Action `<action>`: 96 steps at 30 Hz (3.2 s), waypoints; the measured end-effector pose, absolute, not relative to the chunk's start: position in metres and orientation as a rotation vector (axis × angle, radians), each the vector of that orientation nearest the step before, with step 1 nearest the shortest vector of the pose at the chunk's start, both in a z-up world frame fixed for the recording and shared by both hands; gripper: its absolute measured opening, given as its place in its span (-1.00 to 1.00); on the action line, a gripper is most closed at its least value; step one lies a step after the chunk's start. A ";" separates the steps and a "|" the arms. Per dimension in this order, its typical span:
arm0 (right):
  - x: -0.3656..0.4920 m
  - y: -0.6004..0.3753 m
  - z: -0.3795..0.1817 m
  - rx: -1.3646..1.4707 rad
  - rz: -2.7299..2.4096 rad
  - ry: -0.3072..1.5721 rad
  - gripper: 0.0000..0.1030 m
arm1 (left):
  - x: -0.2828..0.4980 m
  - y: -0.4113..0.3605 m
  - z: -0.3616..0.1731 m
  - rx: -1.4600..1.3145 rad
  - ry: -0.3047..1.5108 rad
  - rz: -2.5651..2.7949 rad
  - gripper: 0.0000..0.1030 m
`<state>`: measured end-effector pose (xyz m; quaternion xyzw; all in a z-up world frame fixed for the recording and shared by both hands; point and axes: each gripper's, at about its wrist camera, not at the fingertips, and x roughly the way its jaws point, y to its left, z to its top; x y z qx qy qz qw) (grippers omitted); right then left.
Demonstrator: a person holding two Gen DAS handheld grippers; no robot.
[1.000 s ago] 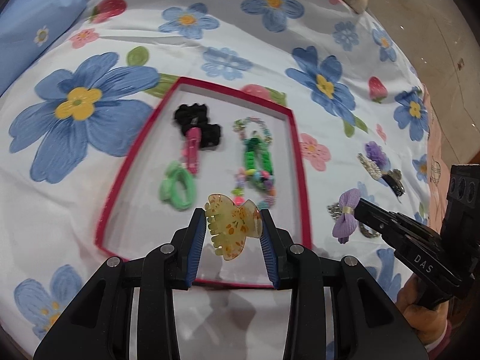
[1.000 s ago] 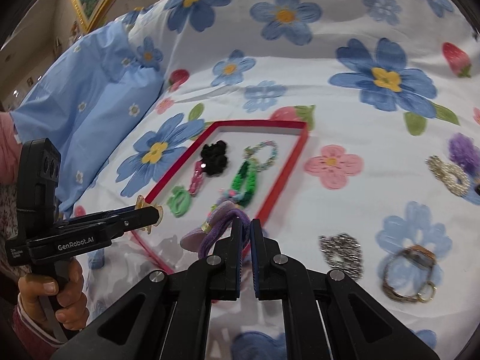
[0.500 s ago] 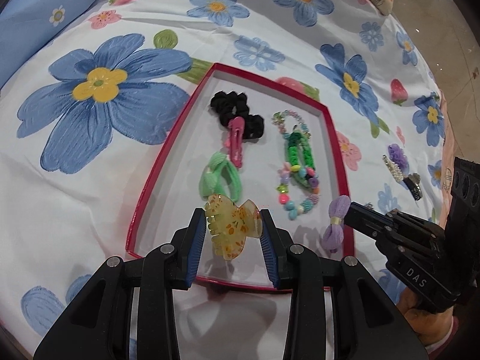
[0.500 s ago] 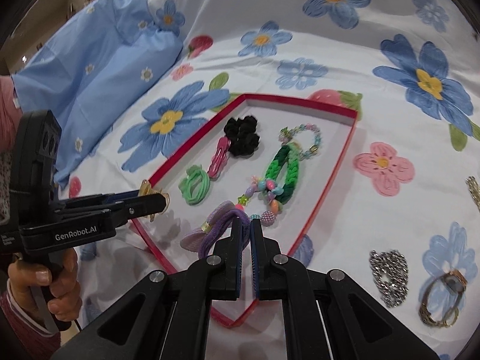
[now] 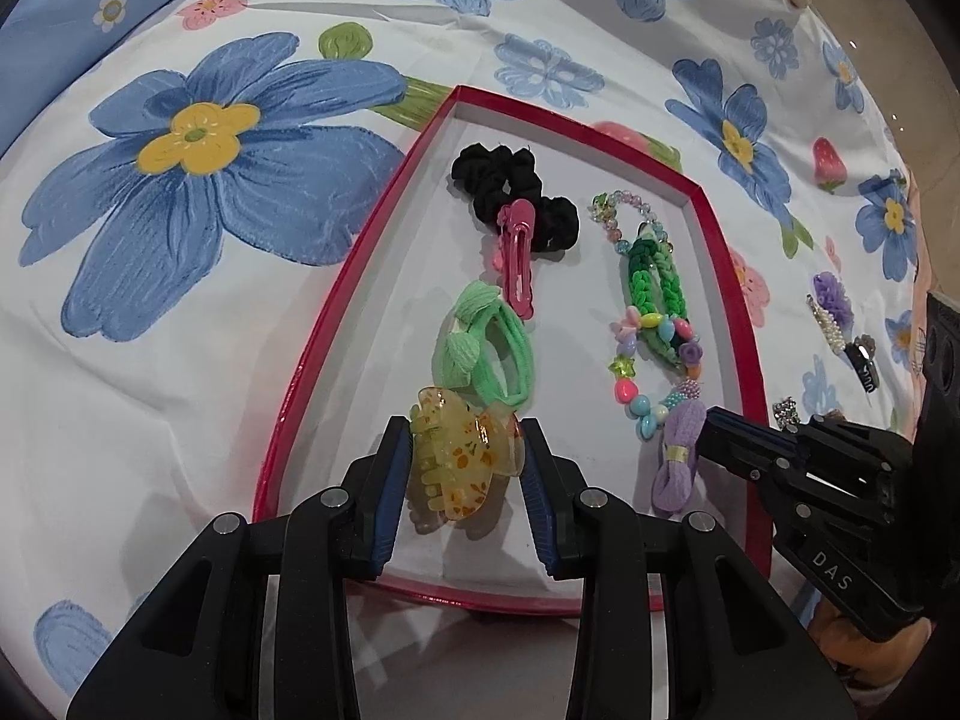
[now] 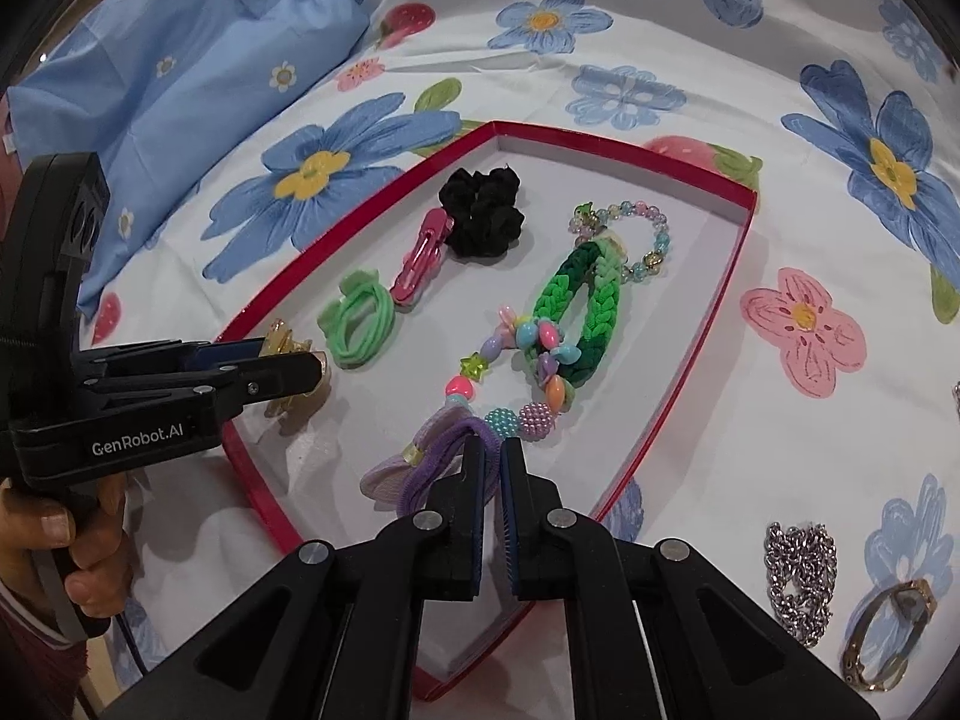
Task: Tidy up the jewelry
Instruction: 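Carry the yellow claw clip and purple hair tie into the red tray, then open the left tool releasing the claw clip while the right tool releases the hair tie, then move both open tools toward the silver chain and gold watch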
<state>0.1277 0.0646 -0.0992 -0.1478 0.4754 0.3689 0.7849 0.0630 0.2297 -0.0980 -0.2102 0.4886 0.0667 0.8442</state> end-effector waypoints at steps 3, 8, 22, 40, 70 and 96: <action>0.130 0.065 -0.102 -0.324 0.794 1.035 -0.90 | 0.064 0.229 -0.099 -0.441 1.036 0.142 -0.34; 0.131 0.067 -0.103 -0.327 0.804 1.041 -0.85 | 0.065 0.229 -0.099 -0.444 1.035 0.147 -0.34; 0.131 0.062 -0.098 -0.287 0.803 1.044 -0.68 | 0.062 0.230 -0.096 -0.455 1.029 0.158 -0.23; 0.123 -0.012 -0.056 -0.087 0.750 0.955 -0.25 | 0.047 0.207 -0.057 -0.491 0.952 0.130 0.10; 0.116 -0.210 -0.046 0.135 0.415 0.891 -0.07 | 0.074 0.069 -0.030 -0.311 0.988 -0.115 0.32; 0.159 -0.201 -0.081 0.115 0.450 0.991 -0.07 | 0.144 0.004 -0.071 -0.121 1.110 -0.211 0.32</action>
